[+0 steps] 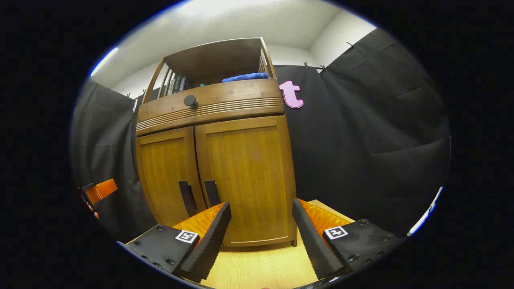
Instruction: Open the right door of the double-door shoe cabinet with the right hand, and open the left door with the left hand.
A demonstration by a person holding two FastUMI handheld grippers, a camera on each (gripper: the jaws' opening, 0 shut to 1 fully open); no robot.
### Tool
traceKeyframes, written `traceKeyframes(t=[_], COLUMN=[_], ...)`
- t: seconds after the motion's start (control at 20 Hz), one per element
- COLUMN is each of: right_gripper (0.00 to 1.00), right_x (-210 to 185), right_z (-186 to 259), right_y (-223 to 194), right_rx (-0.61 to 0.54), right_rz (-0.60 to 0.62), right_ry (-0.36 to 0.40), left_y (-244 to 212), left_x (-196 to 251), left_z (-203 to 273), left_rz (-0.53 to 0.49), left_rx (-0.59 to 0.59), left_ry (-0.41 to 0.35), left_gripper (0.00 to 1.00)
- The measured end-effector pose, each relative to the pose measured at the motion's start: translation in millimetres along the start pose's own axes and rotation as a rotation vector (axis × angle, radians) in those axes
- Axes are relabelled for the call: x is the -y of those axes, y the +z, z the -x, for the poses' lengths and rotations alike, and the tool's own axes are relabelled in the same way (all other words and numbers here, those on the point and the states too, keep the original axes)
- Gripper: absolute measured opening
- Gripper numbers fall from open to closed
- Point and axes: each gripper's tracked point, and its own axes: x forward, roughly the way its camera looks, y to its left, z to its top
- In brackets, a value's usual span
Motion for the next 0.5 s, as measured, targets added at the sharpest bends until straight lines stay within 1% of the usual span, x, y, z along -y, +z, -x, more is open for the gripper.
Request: traceKeyframes(t=[0.15,0.2,0.25,0.5], right_gripper=[0.99,0.99,0.99,0.99], right_x=[0.3,-0.1,-0.1,-0.8], right_z=[1.4,1.6,1.7,3.6], right_y=[-0.8,-0.8,-1.5,-2.5], right_rx=[-0.001,-0.003,-0.004,-0.008], right_rz=[0.000,-0.001,-0.002,-0.004], right_ry=[0.002,0.003,0.002,0.005], left_y=[0.9,2.0,1.8,2.3], left_x=[-1.9,-2.2,-0.9,-0.4], left_z=[1.7,1.4,2.2,2.5], left_rz=[-0.009,-0.007,-0.001,-0.008], left_rx=[0.001,0.003,0.005,0.008], left_ry=[0.007,0.007,0.004,0.004], left_gripper=[0.92,0.95,0.92,0.92])
